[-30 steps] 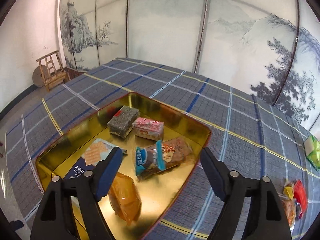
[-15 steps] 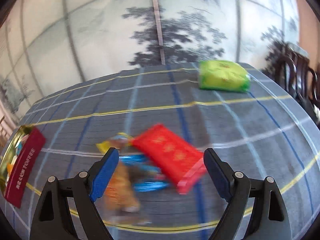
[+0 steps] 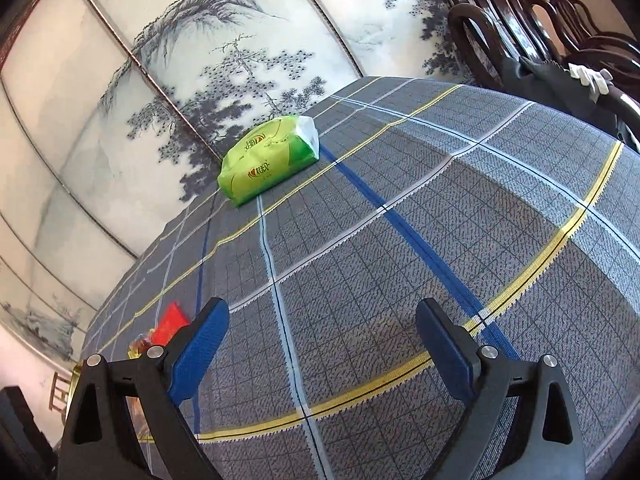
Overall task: Organize snacks
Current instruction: 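Grasp the clear pastry bag with orange label with the left gripper, then carry the pastry bag over the tin and open the left gripper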
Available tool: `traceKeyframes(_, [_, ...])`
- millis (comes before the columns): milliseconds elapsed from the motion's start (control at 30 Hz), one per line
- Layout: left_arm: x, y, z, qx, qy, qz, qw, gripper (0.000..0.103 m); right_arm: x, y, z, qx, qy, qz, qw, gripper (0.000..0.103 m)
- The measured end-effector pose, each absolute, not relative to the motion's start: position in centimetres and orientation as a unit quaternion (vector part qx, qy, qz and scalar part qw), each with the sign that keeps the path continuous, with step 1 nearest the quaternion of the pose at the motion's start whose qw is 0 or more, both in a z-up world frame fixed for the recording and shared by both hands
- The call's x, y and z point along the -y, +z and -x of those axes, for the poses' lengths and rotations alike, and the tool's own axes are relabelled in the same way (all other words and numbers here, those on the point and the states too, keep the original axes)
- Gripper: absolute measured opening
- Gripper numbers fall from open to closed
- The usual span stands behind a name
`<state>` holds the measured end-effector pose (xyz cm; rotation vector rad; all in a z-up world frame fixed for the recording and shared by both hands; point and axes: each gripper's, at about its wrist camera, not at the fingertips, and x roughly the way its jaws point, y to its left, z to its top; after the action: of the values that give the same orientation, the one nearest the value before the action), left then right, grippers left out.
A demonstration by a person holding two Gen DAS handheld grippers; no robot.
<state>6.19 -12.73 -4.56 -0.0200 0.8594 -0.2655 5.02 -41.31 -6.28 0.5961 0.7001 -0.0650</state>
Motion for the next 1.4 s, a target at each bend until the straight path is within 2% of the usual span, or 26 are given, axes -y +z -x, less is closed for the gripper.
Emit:
traceKeyframes(33, [13.4,-5.0,-6.8,-0.423,-0.128,0.007,0.897,0.084,41.9,-6.5,-4.9,-0.337,-0.03,-0.29,0.896,0.097])
traceKeyframes(67, [13.8,-5.3,-7.3,-0.428,-0.121,0.0,0.896,0.075,42.6,-6.7,-4.9,-0.334,-0.027,-0.294,0.895,0.097])
traceKeyframes(167, [14.6,-5.9,-8.6,-0.441,-0.128,-0.016,0.888,0.068,43.4,-6.9,-4.6,-0.326,-0.023,-0.307,0.894,0.097])
traceKeyframes(200, [14.7,-6.0,-8.7,-0.441,-0.127,-0.023,0.888,0.058,43.5,-7.0,-4.6,-0.325,-0.023,-0.308,0.894,0.097])
traceKeyframes(233, [14.9,-5.9,-8.8,-0.44,-0.124,-0.033,0.889,0.052,43.6,-7.0,-4.5,-0.324,-0.023,-0.309,0.894,0.097])
traceKeyframes(267, [14.9,-5.9,-8.8,-0.44,-0.125,-0.039,0.888,0.039,43.7,-7.0,-4.5,-0.324,-0.023,-0.309,0.894,0.097])
traceKeyframes(300, [14.9,-5.8,-8.9,-0.443,-0.128,-0.042,0.886,0.034,43.7,-7.0,-4.5,-0.324,-0.023,-0.309,0.894,0.097])
traceKeyframes(533, [13.5,-4.7,-6.8,-0.428,-0.138,-0.063,0.891,0.032,43.7,-7.1,-4.5,-0.324,-0.023,-0.309,0.894,0.098])
traceKeyframes(967, [7.8,2.0,-2.2,-0.352,-0.124,-0.088,0.923,0.032,43.8,-7.1,-4.4,-0.324,-0.024,-0.308,0.894,0.099])
traceKeyframes(1400, [-1.2,4.3,-3.4,-0.332,-0.023,-0.073,0.94,0.032,43.7,-7.1,-4.4,-0.326,-0.025,-0.306,0.894,0.1])
